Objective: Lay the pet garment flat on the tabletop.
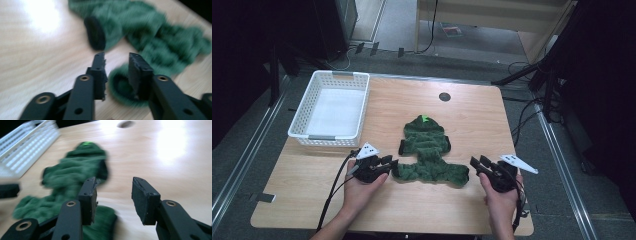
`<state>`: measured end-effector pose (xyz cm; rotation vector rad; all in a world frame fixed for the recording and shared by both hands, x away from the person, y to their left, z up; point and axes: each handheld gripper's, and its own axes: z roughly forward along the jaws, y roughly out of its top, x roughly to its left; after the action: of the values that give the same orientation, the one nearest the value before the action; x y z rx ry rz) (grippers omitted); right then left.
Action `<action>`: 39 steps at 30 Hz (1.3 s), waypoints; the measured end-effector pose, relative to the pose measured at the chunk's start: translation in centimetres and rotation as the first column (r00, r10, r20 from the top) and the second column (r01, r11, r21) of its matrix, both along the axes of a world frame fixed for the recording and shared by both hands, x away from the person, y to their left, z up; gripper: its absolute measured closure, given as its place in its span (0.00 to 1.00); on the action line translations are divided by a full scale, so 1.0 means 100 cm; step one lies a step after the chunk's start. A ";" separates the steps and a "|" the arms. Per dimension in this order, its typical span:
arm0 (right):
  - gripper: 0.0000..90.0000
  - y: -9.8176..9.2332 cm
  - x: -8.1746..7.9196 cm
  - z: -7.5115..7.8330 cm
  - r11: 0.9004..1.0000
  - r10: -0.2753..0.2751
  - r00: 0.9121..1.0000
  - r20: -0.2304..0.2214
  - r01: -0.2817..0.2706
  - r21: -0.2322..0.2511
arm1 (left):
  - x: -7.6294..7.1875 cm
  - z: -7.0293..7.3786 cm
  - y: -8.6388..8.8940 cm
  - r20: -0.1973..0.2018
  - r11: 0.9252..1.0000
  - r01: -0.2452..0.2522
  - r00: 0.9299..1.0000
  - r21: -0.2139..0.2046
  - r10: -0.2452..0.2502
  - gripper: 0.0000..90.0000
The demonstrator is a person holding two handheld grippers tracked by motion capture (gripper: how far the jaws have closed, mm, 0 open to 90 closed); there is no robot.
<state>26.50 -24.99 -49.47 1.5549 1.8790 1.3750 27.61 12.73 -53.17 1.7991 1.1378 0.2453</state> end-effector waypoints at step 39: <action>0.62 0.070 0.024 -0.011 0.945 0.316 0.948 -0.035 -0.317 -0.080 | 0.020 0.003 -0.024 0.010 0.999 0.039 0.999 0.013 -0.039 0.58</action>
<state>28.90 -18.04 -50.62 1.2709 2.2456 1.3859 29.56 10.33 -52.84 1.8274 1.0955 0.2389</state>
